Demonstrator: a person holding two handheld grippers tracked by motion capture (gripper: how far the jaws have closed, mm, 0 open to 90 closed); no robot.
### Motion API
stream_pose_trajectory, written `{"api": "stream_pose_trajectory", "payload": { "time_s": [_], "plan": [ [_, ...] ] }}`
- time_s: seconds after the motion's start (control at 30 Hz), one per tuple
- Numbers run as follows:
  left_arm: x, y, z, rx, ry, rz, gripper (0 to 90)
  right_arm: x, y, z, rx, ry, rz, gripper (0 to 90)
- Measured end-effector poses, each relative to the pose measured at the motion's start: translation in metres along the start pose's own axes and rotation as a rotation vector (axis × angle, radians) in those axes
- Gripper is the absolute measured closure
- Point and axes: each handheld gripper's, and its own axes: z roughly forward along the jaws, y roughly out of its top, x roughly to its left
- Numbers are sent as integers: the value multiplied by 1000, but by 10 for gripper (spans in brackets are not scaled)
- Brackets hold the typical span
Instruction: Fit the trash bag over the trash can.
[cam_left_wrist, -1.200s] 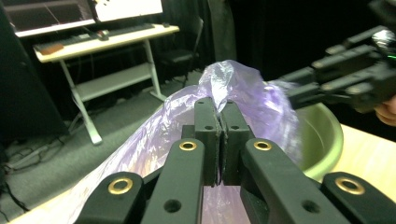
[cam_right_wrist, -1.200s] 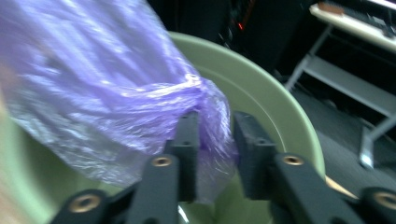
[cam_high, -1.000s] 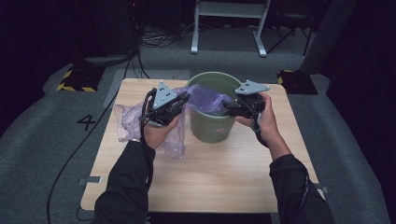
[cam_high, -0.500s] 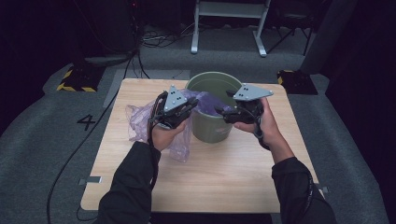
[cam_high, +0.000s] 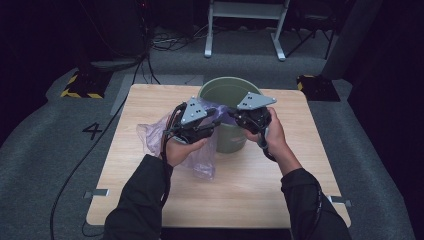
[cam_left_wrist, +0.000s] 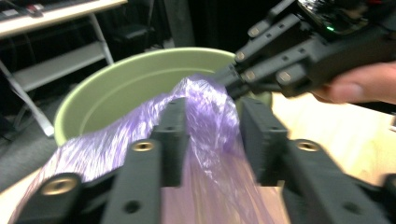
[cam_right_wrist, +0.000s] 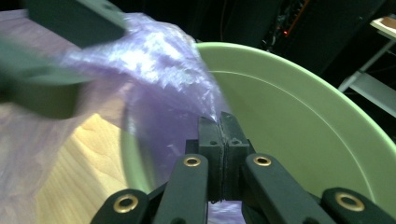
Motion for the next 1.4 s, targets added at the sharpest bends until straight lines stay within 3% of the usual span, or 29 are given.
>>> {"api": "stream_pose_trajectory", "payload": {
  "time_s": [0.07, 0.2, 0.27, 0.37, 0.53, 0.77, 0.83, 0.9, 0.97, 1.07, 1.17, 1.3, 1.4],
  "plan": [
    [1, -1, -5, 37, -10, -19, 473, -3, -1, -2, -5, -13, 11, 899],
    [3, -9, -16, 85, -31, -24, 375, -9, -4, -5, -3, -41, 23, 900],
    [3, -16, -23, 108, -21, -14, 357, -14, -7, -6, 6, -53, 35, 900],
    [9, -30, -29, 140, -10, -30, 332, -20, -11, -8, 13, -64, 46, 900],
    [24, -55, -36, 169, -5, -84, 295, -33, -19, -11, 28, -88, 68, 899],
    [40, -75, -37, 191, -32, -139, 243, -45, -26, -14, 41, -118, 91, 896],
    [42, -77, -33, 201, -46, -137, 296, -48, -28, -16, 42, -126, 98, 891],
    [41, -77, -28, 214, -27, -117, 460, -50, -29, -17, 43, -128, 102, 876],
    [39, -76, -24, 209, -13, -79, 720, -51, -30, -19, 39, -125, 106, 841],
    [35, -71, -22, 183, 0, -47, 860, -50, -30, -21, 28, -115, 94, 726],
    [30, -64, -21, 162, -5, -27, 895, -46, -30, -25, 30, -89, 64, 557],
    [26, -57, -22, 143, -7, -11, 897, -42, -30, -36, -12, -64, 37, 333],
    [24, -53, -25, 119, -19, -21, 897, -38, -28, -47, -45, -25, 5, 279]
  ]
}}
